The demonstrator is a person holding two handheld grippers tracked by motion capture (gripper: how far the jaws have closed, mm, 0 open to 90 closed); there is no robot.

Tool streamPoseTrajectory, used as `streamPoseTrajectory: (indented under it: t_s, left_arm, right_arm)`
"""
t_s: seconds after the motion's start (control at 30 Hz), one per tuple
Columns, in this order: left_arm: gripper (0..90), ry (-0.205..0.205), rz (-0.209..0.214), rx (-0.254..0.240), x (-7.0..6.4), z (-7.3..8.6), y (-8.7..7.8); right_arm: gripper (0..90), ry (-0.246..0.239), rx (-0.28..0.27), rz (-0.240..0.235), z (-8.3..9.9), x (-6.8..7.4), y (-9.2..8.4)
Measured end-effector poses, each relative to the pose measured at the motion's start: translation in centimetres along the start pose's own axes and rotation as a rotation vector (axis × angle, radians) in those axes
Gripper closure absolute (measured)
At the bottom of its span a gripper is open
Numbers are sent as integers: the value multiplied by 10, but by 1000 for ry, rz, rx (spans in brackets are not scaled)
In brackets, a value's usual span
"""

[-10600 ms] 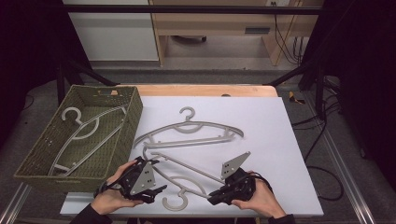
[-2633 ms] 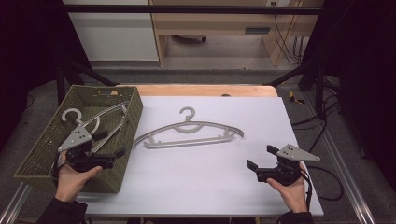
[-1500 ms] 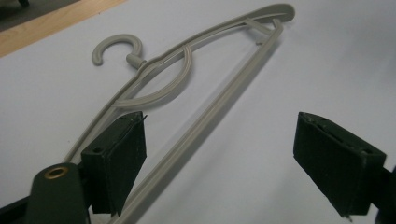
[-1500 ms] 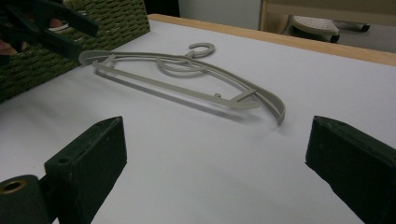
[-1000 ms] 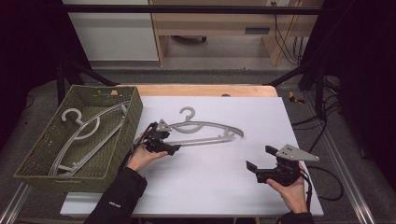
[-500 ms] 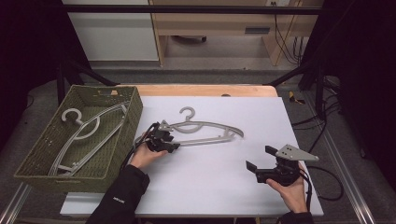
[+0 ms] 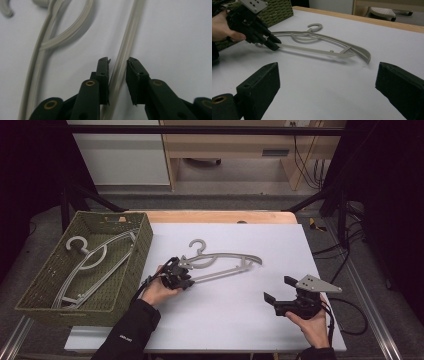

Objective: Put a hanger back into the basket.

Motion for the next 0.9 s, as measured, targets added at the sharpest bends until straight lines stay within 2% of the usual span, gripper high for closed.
streamPoseTrajectory:
  t_s: [0.1, 0.17, 0.3, 0.43, 0.47, 0.5, 0.53, 0.6, 0.63, 0.73, 0.8, 0.9]
  left_arm:
    - [800, 4, 19, -1, -17, -4, 0]
    - [802, -17, 4, 0, -27, -5, 1]
    - [803, -81, 22, -31, -42, -7, 1]
    - [792, -83, 10, -36, -53, -7, 1]
    - [765, -91, 24, -46, -52, -7, -1]
    - [694, -96, 36, -57, -51, -7, -4]
    - [643, -100, 32, -69, -48, -7, -10]
    - [596, -120, 12, -134, -40, -7, -25]
    - [563, -145, -1, -164, -35, -7, -33]
    - [438, -185, -42, -211, -20, -4, -47]
    - [392, -211, -52, -215, -12, 0, -47]
    - [376, -211, -64, -133, -5, 7, -36]
  right_arm:
    - [58, -3, -1, 1, 0, 0, 0]
    - [59, -2, -4, 0, 0, 0, -1]
    - [60, -4, -2, -1, 0, 0, -1]
    - [60, -5, 3, -7, 0, 0, -1]
    - [60, 0, 1, -3, 0, 0, -1]
    - [60, -5, 1, -2, 0, 0, -1]
    - [60, -3, -1, -4, 0, 0, -2]
    - [60, -2, -2, -2, 0, 0, -2]
    - [60, -3, -2, -1, 0, 0, -2]
    - [60, -4, -2, 0, 0, -1, -2]
    - [60, -5, 1, 1, 0, 0, -2]
    - [61, -3, 4, 1, 0, 0, -1]
Point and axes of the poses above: each handheld gripper's, and its own axes: y roughly forward along the jaws, z roughly out of its underside, x roughly to its left, the point moved 4 cm from there along y, roughly forward along the jaws
